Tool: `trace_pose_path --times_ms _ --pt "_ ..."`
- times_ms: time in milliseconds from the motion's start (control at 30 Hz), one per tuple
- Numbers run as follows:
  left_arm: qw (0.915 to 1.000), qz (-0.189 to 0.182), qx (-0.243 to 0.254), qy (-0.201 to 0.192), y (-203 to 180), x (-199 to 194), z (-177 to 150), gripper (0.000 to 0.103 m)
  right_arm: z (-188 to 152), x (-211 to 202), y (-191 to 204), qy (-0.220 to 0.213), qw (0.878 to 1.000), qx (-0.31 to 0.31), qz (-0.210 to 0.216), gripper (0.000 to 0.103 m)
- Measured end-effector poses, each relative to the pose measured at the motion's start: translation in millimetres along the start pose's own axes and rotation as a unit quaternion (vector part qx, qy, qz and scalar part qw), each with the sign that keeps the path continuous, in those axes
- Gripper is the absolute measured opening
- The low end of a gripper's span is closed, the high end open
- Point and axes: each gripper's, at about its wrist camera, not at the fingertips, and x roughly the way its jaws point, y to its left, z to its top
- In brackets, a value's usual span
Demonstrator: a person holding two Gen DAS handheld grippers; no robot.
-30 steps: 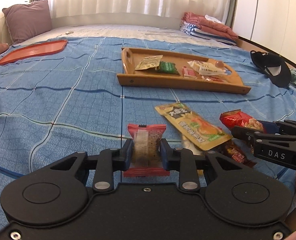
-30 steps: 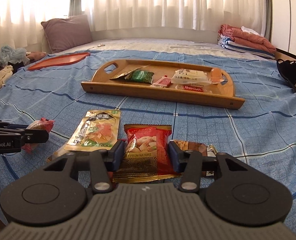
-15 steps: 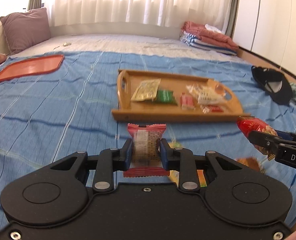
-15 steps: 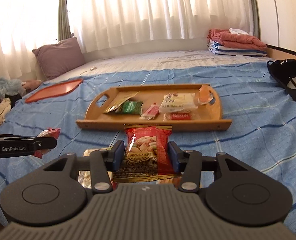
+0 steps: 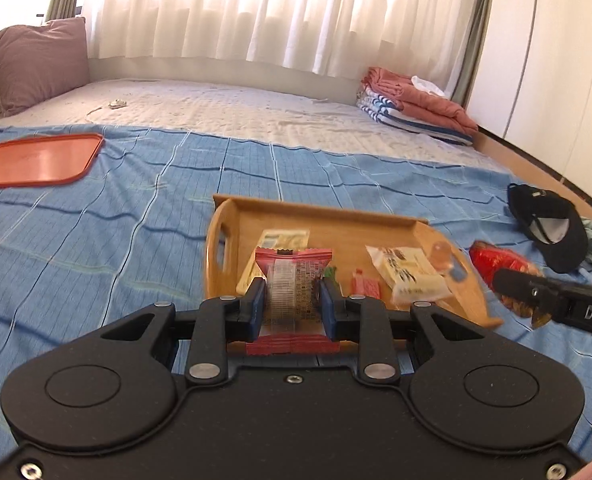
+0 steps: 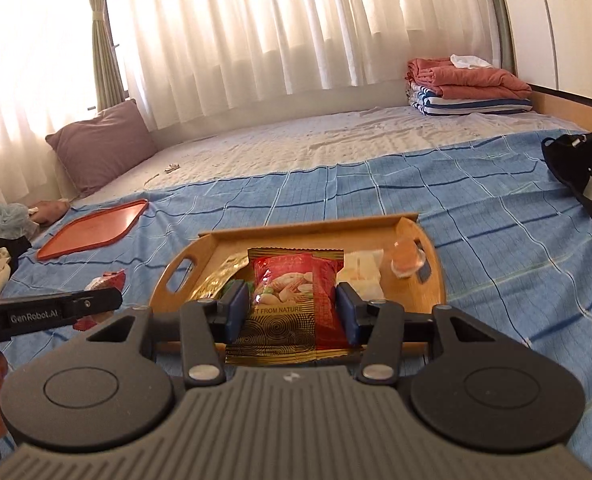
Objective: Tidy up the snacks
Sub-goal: 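Carry the peanut bag and red-wrapped bar over the wooden tray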
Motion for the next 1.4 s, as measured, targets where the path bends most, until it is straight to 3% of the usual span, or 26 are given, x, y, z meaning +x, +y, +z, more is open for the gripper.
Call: trace_pose_path --times_ms 333,833,1100,1400 --pt "0.999 0.02 0.012 0.039 1 79 6 0.027 38 82 6 0.03 0.999 0.003 0.014 0.051" --pt "0.9964 0.038 0.037 0.066 10 143 -25 0.027 25 191 26 0.093 0.995 -0.044 -0.004 0.051" --pt "0.9965 0.037 0.045 0.061 12 155 -24 0.027 10 218 22 0.114 0.993 -0.038 -0.014 0.052" --pt "0.9967 0.037 0.044 0.057 11 155 -25 0.027 3 220 21 0.116 0.993 -0.033 -0.009 0.053"
